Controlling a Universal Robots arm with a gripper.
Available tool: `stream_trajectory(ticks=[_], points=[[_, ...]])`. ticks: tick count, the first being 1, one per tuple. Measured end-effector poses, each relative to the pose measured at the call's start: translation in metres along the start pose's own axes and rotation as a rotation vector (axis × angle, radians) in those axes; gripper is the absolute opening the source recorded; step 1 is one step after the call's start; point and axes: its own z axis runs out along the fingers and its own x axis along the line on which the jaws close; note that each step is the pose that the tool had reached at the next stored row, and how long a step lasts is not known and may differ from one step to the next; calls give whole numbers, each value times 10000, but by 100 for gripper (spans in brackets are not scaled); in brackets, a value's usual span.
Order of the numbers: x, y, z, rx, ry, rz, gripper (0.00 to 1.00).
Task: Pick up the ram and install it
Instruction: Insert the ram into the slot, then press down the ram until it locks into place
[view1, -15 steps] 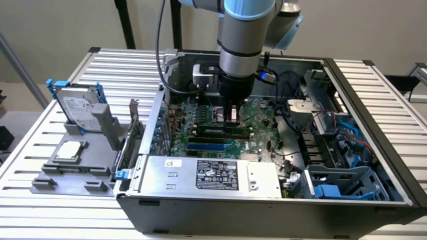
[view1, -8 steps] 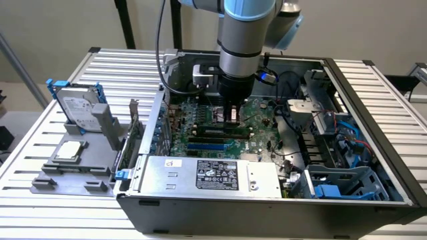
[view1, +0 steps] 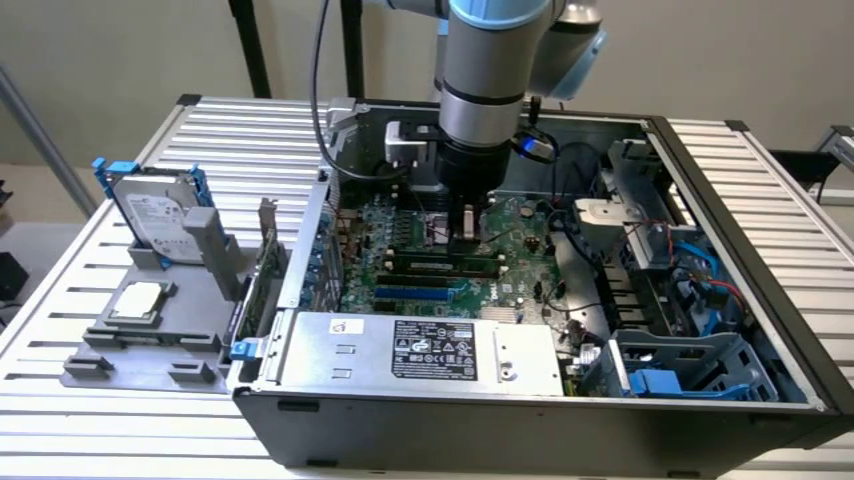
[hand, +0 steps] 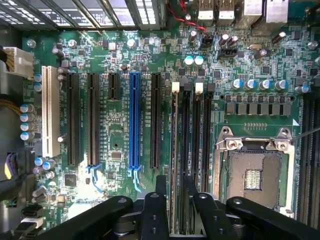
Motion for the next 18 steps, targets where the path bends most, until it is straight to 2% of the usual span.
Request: stream_trajectory(ticks=[4,5,6,7,9,18], points=[[4,44,-85,0,0,0,28],[5,53,-88,0,-2,0,25],[4,60,-88,1,-3,0,19],[4,63,-88,1,-3,0,19],[4,64,-89,-5,-3,-1,11],[5,64,-89,-6,-2,-1,11]])
